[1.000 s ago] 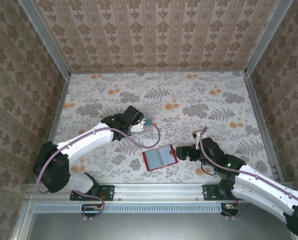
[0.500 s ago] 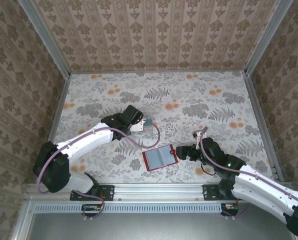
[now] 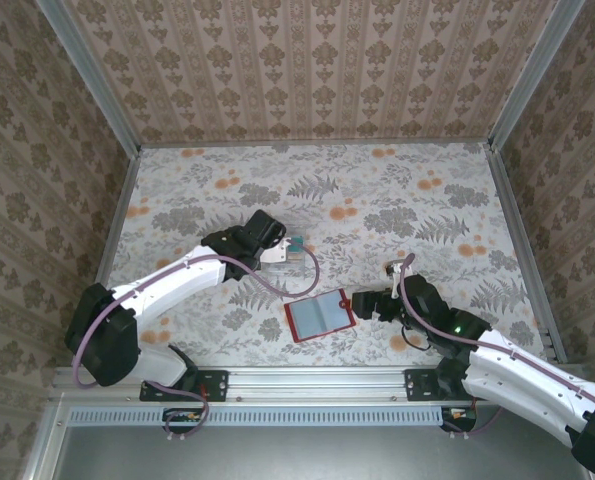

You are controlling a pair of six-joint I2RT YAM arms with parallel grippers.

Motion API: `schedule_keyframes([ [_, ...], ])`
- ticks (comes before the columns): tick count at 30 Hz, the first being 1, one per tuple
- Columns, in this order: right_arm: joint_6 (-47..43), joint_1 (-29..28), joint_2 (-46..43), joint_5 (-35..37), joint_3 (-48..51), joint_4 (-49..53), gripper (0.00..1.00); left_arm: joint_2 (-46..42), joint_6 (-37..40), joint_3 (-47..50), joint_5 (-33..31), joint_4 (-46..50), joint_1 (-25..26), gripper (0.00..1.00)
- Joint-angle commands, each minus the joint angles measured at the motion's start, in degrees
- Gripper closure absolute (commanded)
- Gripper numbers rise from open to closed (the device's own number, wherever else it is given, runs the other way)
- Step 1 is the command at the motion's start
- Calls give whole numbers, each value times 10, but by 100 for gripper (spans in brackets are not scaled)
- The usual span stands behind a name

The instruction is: Take the credit cards out of the card holder

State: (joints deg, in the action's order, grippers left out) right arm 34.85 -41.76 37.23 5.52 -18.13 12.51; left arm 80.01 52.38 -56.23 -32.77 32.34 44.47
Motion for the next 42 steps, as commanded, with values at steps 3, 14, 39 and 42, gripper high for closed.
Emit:
schedule_keyframes([
  [3, 2, 4, 1, -11, 8, -9, 0, -4, 8, 2, 7, -18, -9, 100],
  [14, 2, 4, -1, -13, 9, -8, 0, -7, 10, 37, 23, -49, -24, 100],
  [39, 3, 6, 2, -13, 10, -10, 0, -40, 9, 15, 22, -14, -9, 100],
  [42, 3, 5, 4, -14, 10, -12, 0, -53, 24, 24, 48, -18, -18, 100],
])
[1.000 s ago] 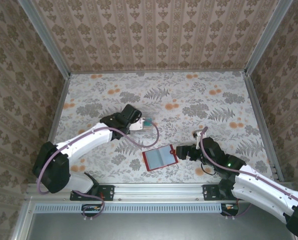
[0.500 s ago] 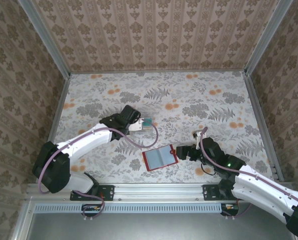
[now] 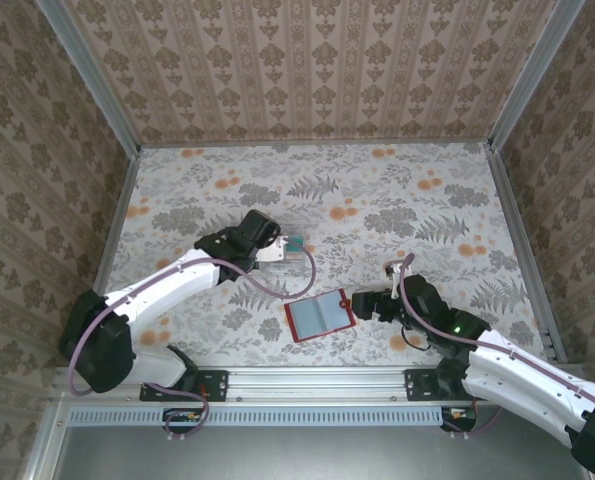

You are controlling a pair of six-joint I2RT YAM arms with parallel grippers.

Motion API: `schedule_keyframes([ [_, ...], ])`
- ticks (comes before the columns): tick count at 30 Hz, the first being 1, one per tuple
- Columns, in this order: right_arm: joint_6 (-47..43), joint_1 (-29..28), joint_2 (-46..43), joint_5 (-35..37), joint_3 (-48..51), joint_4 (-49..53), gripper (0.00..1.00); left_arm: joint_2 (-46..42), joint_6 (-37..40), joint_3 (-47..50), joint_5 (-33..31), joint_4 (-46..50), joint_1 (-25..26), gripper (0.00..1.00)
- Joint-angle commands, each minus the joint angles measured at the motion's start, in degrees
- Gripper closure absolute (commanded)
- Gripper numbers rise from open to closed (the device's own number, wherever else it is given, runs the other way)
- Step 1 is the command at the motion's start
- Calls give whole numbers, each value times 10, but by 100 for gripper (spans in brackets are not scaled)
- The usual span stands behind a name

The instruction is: Take the credit cards out of the card holder

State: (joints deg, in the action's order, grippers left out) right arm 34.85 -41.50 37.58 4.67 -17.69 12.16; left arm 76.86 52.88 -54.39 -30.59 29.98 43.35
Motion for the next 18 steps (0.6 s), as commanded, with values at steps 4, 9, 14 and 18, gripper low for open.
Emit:
schedule_keyframes([
  [4, 4, 3, 0, -6, 6, -8, 0, -14, 30, 23, 30, -14, -17, 100],
  [9, 4, 3, 1, -6, 6, -9, 0, -10, 31, 34, 45, -24, -32, 100],
  [14, 4, 4, 2, -8, 6, -10, 0, -9, 32, 47, 46, -32, -37, 100],
  [18, 4, 4, 1, -8, 6, -9, 0, -6, 32, 51, 48, -40, -39, 100],
])
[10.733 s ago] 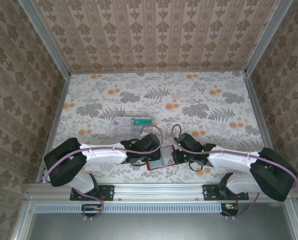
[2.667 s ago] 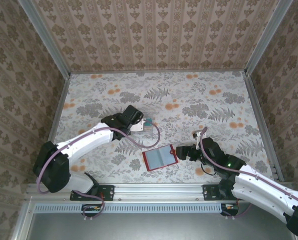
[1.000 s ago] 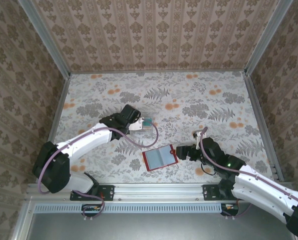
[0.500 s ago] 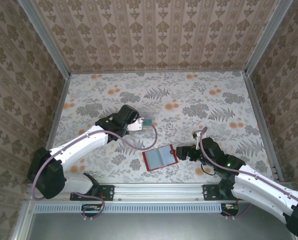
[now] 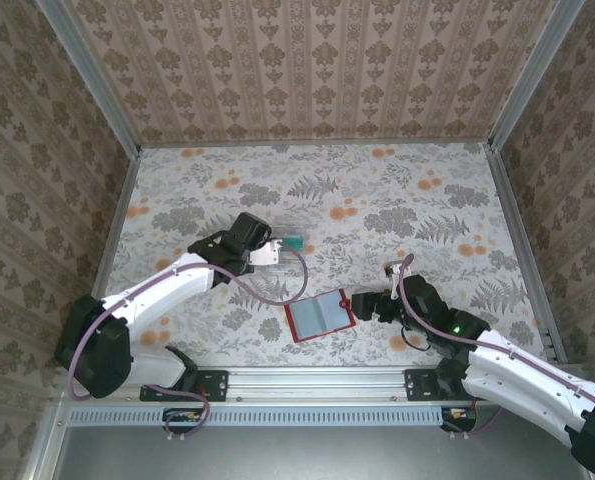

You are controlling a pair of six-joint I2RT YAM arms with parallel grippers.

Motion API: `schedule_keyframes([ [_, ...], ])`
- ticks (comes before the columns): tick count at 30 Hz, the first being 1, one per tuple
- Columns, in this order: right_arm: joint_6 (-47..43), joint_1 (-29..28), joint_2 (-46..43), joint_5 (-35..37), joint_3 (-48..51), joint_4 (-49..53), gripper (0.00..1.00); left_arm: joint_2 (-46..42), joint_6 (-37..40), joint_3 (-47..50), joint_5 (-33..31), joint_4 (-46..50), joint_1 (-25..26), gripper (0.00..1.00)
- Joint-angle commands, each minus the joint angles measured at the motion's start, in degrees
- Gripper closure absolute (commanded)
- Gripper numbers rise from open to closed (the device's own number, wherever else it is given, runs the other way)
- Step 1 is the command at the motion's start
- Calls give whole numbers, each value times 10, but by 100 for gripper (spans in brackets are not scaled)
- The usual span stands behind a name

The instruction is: Take the credit cards out of the card holder

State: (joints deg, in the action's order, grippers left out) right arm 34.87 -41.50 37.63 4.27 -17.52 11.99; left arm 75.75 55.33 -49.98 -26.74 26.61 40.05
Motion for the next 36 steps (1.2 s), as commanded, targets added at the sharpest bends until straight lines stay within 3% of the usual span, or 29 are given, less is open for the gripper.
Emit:
schedule_keyframes([
  [1, 4, 4, 1, -4, 5, -8, 0, 8, 8, 4, 8, -7, -6, 100],
  [3, 4, 4, 1, -4, 5, -7, 0, 11, 9, -2, 7, -7, -6, 99],
  [9, 4, 4, 1, -6, 5, -8, 0, 35, 7, -24, -8, -16, -5, 77],
  [14, 4, 4, -4, -7, 6, -7, 0, 47, 16, -32, -29, -45, -11, 71],
  [24, 3, 5, -6, -7, 6, -6, 0, 30, -16, -62, -32, -43, -25, 70],
  [30, 3, 5, -5, -8, 7, -8, 0, 10, -36, -66, 4, -6, -34, 66],
  [33, 3, 5, -4, -8, 7, -8, 0, -7, -40, -56, 34, 23, -26, 54],
  [36, 4, 5, -5, -8, 7, -9, 0, -18, -41, -43, 52, 47, -22, 26],
])
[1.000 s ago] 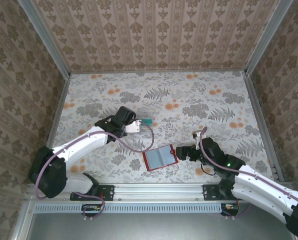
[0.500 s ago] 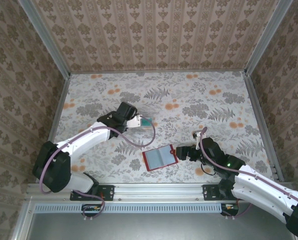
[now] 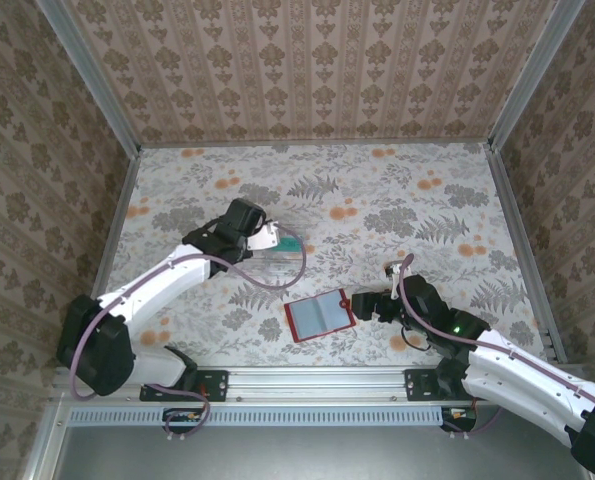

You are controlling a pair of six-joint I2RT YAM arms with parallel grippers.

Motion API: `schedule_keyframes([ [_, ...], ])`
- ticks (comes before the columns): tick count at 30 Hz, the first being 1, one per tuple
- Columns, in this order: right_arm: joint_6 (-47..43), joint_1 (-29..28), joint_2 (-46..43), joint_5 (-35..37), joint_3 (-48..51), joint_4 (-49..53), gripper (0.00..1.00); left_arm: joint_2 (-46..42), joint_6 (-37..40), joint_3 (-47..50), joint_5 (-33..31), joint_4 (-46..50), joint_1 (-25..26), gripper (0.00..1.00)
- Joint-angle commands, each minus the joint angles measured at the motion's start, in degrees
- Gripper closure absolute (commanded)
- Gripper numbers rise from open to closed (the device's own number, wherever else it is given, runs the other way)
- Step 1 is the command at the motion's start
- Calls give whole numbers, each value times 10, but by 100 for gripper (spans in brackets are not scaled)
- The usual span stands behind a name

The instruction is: Take the credit cards out of the card holder

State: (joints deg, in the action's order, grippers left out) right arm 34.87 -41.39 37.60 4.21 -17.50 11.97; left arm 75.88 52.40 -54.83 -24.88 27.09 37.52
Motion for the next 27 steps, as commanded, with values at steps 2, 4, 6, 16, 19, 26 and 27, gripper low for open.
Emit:
schedule_keyframes([
  [2, 4, 4, -3, -9, 8, -11, 0, -20, -2, 26, 16, 19, 5, 22],
  [4, 4, 4, 1, -10, 8, -13, 0, -17, 4, 36, 8, 2, 4, 22],
  [6, 4, 4, 2, -10, 7, -13, 0, -7, 9, 40, -6, -18, 3, 23],
  [16, 3, 5, -7, -11, 7, -7, 0, 59, 2, 6, -33, -62, -11, 30],
  [19, 3, 4, -10, -11, 7, -4, 0, 77, 0, -6, -42, -68, -15, 32],
  [26, 4, 5, -17, -10, 8, -3, 0, 88, -17, -35, -47, -55, -28, 34],
  [27, 3, 5, -17, -11, 8, -3, 0, 89, -17, -34, -46, -56, -29, 33],
])
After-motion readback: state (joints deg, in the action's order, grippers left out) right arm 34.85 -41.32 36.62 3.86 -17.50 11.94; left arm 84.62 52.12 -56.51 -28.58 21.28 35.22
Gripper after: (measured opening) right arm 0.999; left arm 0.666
